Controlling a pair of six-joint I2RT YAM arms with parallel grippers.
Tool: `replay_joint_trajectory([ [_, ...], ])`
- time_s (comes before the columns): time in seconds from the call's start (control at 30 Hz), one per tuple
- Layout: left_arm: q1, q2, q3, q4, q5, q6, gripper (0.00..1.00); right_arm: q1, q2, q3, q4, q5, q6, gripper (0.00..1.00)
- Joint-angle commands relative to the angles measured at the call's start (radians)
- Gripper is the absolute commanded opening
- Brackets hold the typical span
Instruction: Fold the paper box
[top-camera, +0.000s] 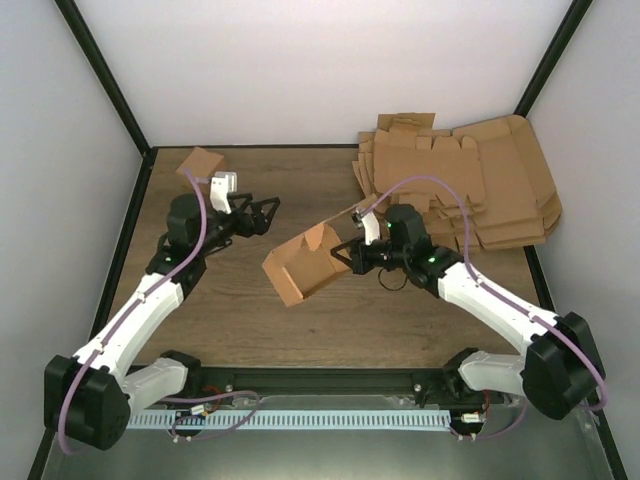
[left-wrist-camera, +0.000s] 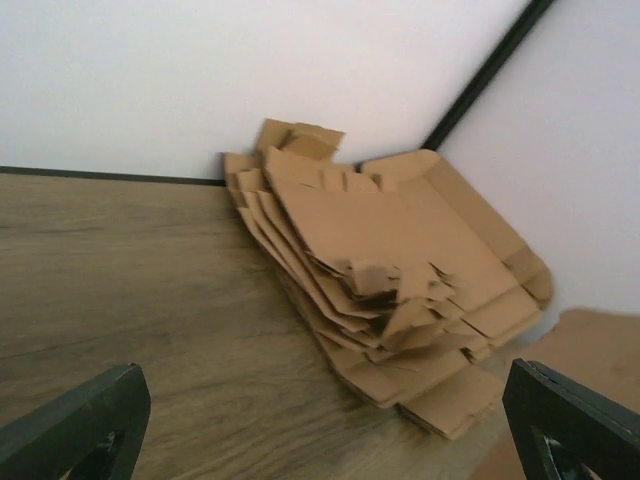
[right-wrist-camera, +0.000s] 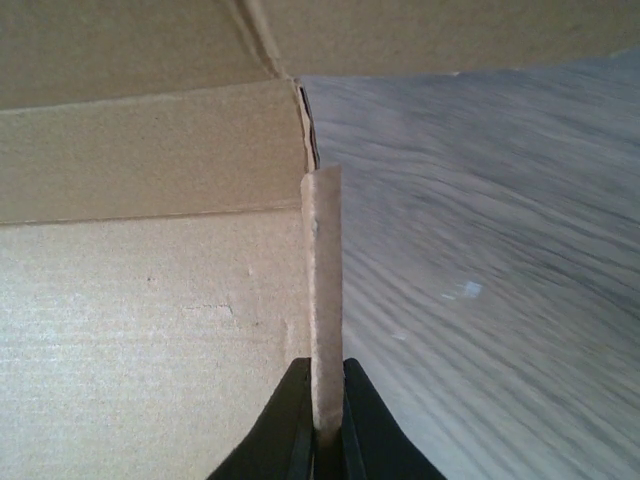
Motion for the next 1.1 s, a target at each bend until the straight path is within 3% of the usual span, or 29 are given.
replay_joint_trajectory([
  [0.0, 0.003, -0.034, -0.009, -0.065, -0.215, 0.014, 1.0, 0.039, 0.028, -0.051, 0.044, 0.307, -0.064, 0.01],
  [0.17, 0.01, 0.016, -0.019, -0.158, -0.266, -0.032, 1.0, 0.195, 0.116, -0.105, 0.129, 0.593, -0.072, 0.01],
  [0.43, 0.012, -0.115, 0.032, -0.318, -0.485, 0.069, 1.0, 0.249, 0.292, -0.092, 0.109, 0.766, -0.001, 0.01],
  [0.73, 0.012, 0.028, 0.037, -0.373, -0.361, 0.053, 1.0, 0.357, 0.459, -0.096, 0.141, 0.978, 0.005, 0.01],
  [0.9, 0.012, 0.065, 0.047, -0.37, -0.365, 0.063, 1.0, 0.386, 0.568, -0.05, 0.055, 1.122, 0.079, 0.01],
  [1.07, 0.012, 0.082, 0.046, -0.358, -0.363, 0.07, 1.0, 0.388, 0.563, -0.068, 0.076, 1.129, 0.098, 0.04],
])
